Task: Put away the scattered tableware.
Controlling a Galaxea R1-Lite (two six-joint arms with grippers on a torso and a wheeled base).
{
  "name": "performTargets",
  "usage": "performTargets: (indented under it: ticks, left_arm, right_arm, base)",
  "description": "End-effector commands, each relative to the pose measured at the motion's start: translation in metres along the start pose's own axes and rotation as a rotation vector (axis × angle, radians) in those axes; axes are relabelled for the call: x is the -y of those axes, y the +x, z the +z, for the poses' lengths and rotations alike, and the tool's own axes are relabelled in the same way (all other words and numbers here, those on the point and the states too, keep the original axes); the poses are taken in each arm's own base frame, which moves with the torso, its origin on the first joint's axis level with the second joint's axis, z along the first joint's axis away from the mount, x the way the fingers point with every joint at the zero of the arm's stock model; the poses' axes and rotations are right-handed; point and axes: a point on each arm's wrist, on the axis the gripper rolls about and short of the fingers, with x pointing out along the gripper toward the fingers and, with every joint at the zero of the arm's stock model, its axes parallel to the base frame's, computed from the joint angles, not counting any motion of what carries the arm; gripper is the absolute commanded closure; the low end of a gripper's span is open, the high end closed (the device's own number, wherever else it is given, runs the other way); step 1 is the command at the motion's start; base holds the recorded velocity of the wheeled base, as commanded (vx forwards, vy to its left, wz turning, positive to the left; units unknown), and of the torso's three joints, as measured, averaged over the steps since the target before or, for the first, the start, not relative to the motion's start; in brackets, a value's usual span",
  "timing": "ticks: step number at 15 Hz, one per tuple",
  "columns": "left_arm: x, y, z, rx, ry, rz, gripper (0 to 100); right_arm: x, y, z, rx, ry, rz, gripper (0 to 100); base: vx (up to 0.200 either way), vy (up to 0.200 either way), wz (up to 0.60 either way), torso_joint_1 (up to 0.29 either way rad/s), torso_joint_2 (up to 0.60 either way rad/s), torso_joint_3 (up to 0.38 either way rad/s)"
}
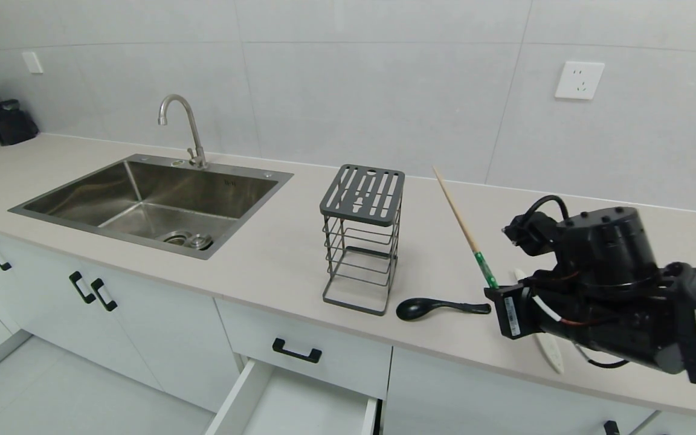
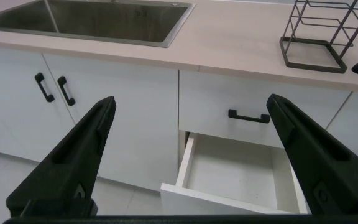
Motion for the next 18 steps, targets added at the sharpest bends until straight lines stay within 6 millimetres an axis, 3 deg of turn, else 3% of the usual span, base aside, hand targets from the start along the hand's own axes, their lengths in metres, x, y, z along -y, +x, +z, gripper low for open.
performTargets:
  ticks: [1,2,4,9,12,15,18]
  left_arm:
    - [0.000,0.000,0.000,-0.001,0.000,0.000,0]
    - [0.000,0.000,0.000,-0.001,0.000,0.000,0]
    - [0.000,0.000,0.000,-0.001,0.000,0.002,0]
    - [0.000,0.000,0.000,-0.001,0.000,0.000,0]
    - [0.000,0.000,0.000,-0.001,0.000,0.000,0]
    - [0.000,0.000,0.000,-0.001,0.000,0.002,0]
    - [0.000,0.000,0.000,-0.001,0.000,0.002,0]
  right_arm:
    - [0.008,-0.037,0.001,0.101,0.007,0.068,100]
    - [0.008,-0.037,0.001,0.101,0.007,0.068,100]
    - [0.011,-0.056,-0.002,0.148,-0.010,0.151,100]
    - [0.001,-0.063,-0.007,0.176,-0.183,0.380,100]
    - [-0.005,-0.061,-0.020,0.145,-0.286,0.458,100]
    - [-0.021,-0.054,-0.052,0.016,-0.356,0.525,100]
    - [-0.029,-0.042,-0.052,0.002,-0.465,0.539,100]
  base:
    - [0.000,0.000,0.00,0.000,0.00,0.000]
    - [0.000,0.000,0.00,0.000,0.00,0.000]
    - [0.000,0.000,0.00,0.000,0.00,0.000]
    - [0.000,0.000,0.00,0.000,0.00,0.000]
    - [0.000,0.000,0.00,0.000,0.00,0.000]
    - [0.000,0.000,0.00,0.000,0.00,0.000]
    - [0.000,0.000,0.00,0.000,0.00,0.000]
